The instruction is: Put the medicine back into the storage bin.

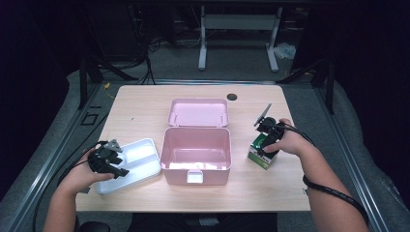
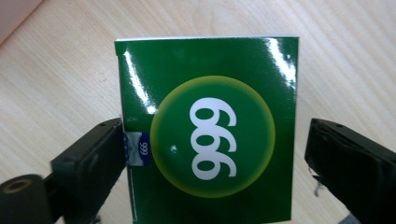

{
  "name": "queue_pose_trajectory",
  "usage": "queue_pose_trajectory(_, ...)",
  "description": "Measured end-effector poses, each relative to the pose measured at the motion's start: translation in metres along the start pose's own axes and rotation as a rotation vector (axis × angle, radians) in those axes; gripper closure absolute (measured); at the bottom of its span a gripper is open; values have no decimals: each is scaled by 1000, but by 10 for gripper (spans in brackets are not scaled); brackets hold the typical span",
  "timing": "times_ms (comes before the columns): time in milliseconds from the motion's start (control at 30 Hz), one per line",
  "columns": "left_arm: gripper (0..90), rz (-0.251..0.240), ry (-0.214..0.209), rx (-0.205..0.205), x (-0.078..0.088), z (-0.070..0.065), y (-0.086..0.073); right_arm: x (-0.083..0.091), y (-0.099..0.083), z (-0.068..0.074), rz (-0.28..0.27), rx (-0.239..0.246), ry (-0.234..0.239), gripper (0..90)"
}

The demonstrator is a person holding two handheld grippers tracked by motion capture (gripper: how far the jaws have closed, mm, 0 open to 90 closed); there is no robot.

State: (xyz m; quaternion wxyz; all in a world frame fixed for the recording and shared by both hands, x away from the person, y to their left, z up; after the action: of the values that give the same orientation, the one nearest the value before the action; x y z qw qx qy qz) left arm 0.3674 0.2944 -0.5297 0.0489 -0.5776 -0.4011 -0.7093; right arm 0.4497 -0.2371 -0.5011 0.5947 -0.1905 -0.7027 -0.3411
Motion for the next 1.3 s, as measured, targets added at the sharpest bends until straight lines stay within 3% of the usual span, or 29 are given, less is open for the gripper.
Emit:
queue_pose_trajectory(67, 416, 1, 3, 1, 0, 0, 0, -2, 1, 1, 11, -9, 31, 130)
queue_pose_trajectory(133, 416, -1, 9, 1, 0, 0, -1, -3, 2, 1, 22, -3, 36, 129)
queue_pose_trajectory(500, 416, -3, 8, -5, 0, 0, -1, -4, 5, 0, 59, 4, 38, 140)
queue_pose_trajectory(767, 417, -4, -3, -4, 1, 0, -1, -3, 5, 0, 44, 11, 44, 152)
queue_pose_trajectory(967, 417, -2, -5, -3, 0, 0, -1, -2, 6, 1, 39, 37, 14, 155)
queue_pose_trajectory(1300, 418, -1, -7, -2, -1, 0, -1, 13, 10, 3, 31, 71, 12, 156)
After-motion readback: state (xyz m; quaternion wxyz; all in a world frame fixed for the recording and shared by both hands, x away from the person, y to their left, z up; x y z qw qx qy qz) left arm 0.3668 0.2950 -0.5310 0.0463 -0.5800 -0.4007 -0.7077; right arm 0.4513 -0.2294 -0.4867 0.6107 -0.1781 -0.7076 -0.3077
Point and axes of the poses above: each handheld gripper's, and its own axes: x roughly backward along the jaws, y roughly out of its top, z roughly to its left, the point moved 3 cm from there along -x, roughly forward along the jaws, and after that the axes turned 6 degrees about -z, right-handed, at the moved point
